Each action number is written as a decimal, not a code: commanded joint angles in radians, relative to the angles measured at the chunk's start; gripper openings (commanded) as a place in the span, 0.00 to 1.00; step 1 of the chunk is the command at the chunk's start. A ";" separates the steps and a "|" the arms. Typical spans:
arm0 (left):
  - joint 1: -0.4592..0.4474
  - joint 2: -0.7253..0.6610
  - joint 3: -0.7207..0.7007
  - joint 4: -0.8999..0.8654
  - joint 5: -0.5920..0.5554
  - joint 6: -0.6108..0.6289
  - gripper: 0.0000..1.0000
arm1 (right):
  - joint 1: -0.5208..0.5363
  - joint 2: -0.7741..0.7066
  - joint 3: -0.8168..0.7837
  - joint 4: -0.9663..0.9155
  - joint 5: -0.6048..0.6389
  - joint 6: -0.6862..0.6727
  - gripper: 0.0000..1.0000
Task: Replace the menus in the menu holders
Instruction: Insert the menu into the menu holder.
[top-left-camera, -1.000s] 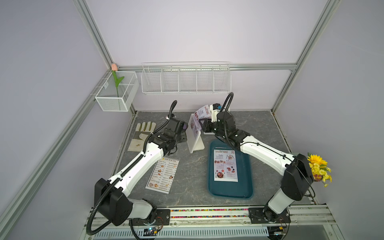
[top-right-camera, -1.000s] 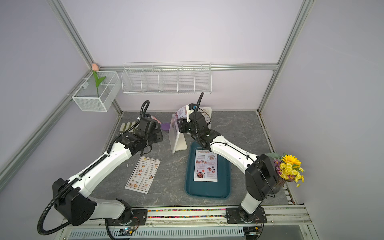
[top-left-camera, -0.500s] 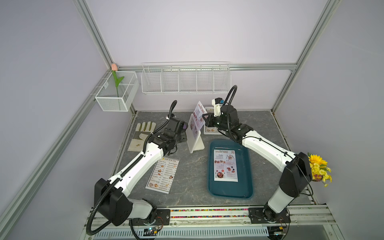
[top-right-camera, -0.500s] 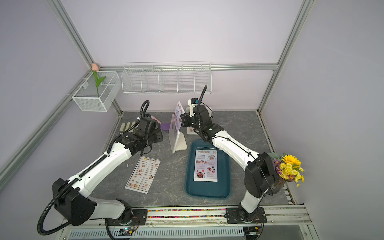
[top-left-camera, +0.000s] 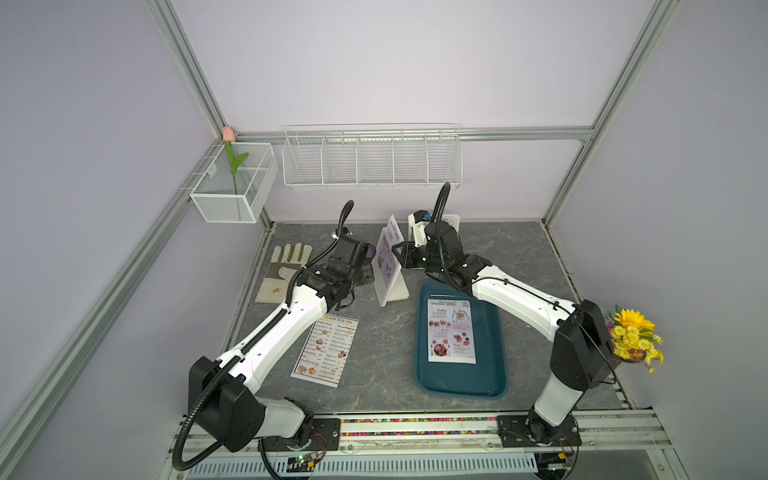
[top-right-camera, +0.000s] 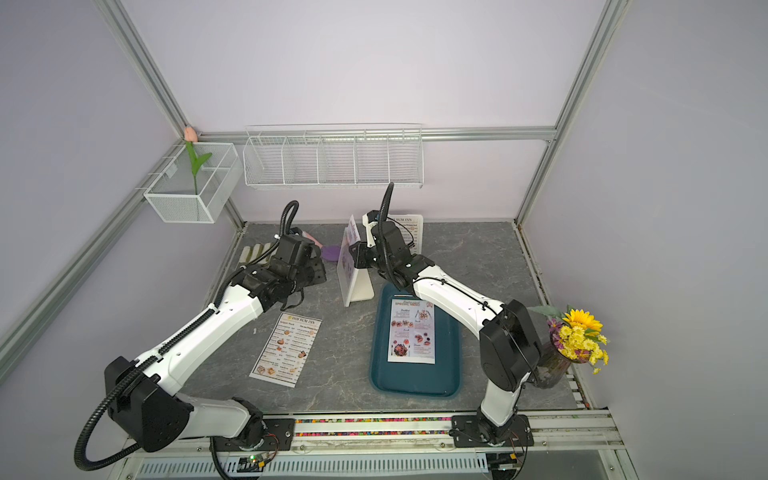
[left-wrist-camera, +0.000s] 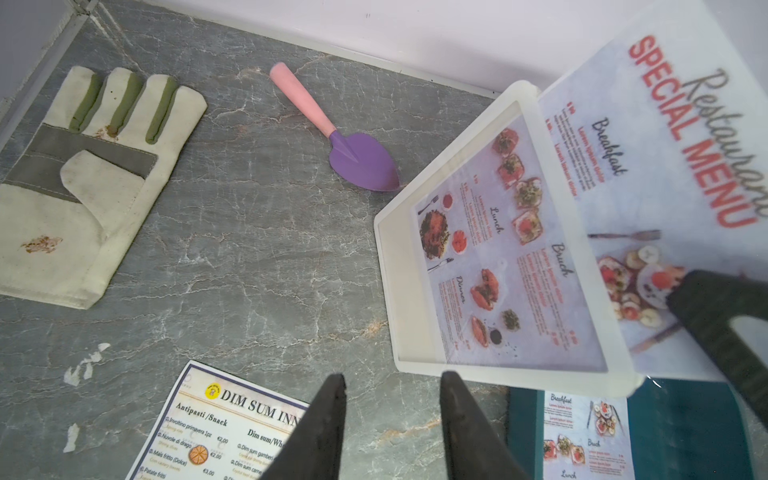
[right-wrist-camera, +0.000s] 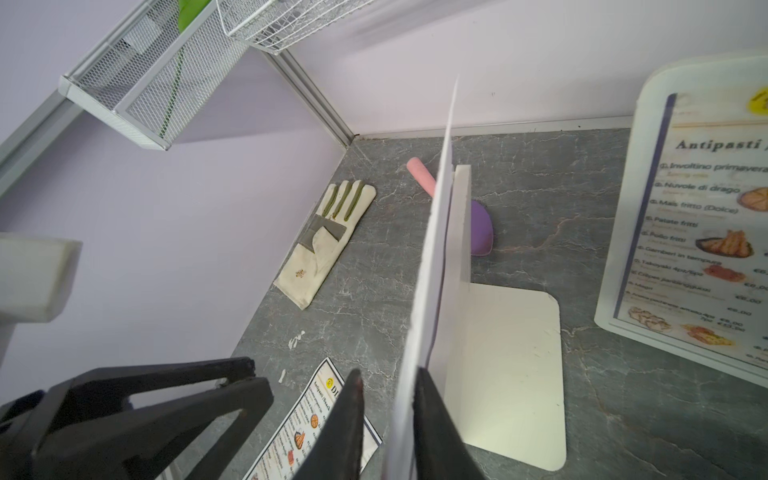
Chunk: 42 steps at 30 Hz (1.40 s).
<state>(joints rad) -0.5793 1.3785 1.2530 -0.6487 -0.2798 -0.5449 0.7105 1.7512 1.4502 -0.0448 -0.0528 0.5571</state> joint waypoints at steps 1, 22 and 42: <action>-0.002 -0.005 0.019 -0.003 0.003 -0.020 0.40 | -0.014 -0.031 0.004 -0.023 0.002 -0.025 0.30; -0.002 0.001 0.019 0.002 0.009 -0.020 0.40 | -0.051 -0.067 0.054 -0.062 -0.009 -0.046 0.25; -0.004 0.000 0.021 0.002 0.009 -0.021 0.38 | -0.023 0.007 0.067 -0.066 -0.024 -0.018 0.10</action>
<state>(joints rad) -0.5793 1.3785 1.2530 -0.6487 -0.2680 -0.5480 0.6785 1.7271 1.4929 -0.1074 -0.0555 0.5270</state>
